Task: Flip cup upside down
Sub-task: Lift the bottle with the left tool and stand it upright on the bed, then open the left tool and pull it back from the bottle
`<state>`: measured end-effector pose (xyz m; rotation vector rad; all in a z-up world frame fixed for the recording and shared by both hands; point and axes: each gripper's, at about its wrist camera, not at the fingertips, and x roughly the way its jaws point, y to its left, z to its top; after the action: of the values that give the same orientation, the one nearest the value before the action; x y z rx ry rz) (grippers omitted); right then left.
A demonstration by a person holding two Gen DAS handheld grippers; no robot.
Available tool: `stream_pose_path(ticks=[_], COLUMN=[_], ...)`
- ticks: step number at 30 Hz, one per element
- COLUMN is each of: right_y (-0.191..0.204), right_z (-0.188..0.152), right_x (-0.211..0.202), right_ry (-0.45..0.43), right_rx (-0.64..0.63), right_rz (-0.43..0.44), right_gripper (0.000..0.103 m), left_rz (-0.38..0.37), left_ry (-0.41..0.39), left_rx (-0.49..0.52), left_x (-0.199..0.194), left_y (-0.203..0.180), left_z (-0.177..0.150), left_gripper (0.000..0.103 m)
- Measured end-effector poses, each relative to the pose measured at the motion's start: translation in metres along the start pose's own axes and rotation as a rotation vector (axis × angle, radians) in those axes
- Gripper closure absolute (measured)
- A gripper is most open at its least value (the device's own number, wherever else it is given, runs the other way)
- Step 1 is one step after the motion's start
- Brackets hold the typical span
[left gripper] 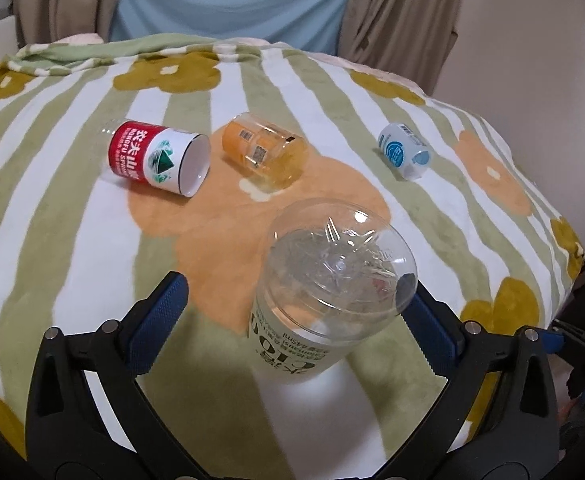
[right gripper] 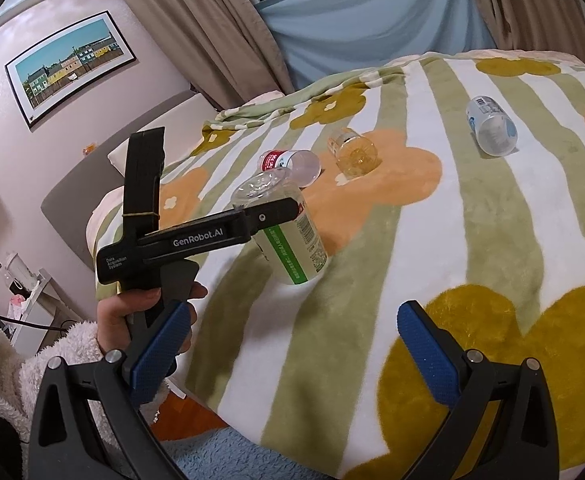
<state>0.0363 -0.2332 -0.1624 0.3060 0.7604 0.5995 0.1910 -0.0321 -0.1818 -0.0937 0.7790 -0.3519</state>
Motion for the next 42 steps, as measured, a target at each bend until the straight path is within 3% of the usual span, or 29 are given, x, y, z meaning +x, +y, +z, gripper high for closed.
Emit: stream_pose_path(ticks=[6,10,14,18,22,25,35,42], right_y=[0.005,0.022,0.049,0.081,0.108,0.117,0.119,0.121], right_z=[0.005,0.017,0.041,0.061,0.067,0.067,0.053,0.053], right_x=[-0.002,-0.013,-0.033,-0.051,-0.068,-0.071,-0.096,-0.109], right_ry=[0.000,-0.030,-0.103,-0.206,-0.322,-0.325,-0.392,-0.413], right_rx=[-0.009,-0.066,-0.151,-0.234,-0.275,-0.272,-0.207,-0.207], right_rz=[-0.016,-0.076,-0.210,-0.399,-0.486,-0.513,-0.619,-0.630], right_gripper=[0.000,0.000,0.000,0.000,0.000,0.000,0.000,0.000], left_rz=[0.006,0.037,0.097,0.133,0.183,0.212,0.196,0.203], left_ry=[-0.014,-0.054,-0.147,-0.236,-0.335,-0.382,-0.427,-0.435], left_rx=[0.018,0.059,0.079,0.070,0.077,0.079,0.056,0.070], left_x=[-0.018,-0.054,-0.109,-0.157,-0.199,-0.220,-0.244,-0.249], left_y=[-0.002,-0.009,-0.017,-0.022,-0.029,-0.032,-0.034,-0.037], left_z=[0.000,0.003,0.013,0.018,0.012,0.006,-0.006,-0.007], left_gripper=[0.000,0.000,0.000,0.000,0.000,0.000,0.000,0.000])
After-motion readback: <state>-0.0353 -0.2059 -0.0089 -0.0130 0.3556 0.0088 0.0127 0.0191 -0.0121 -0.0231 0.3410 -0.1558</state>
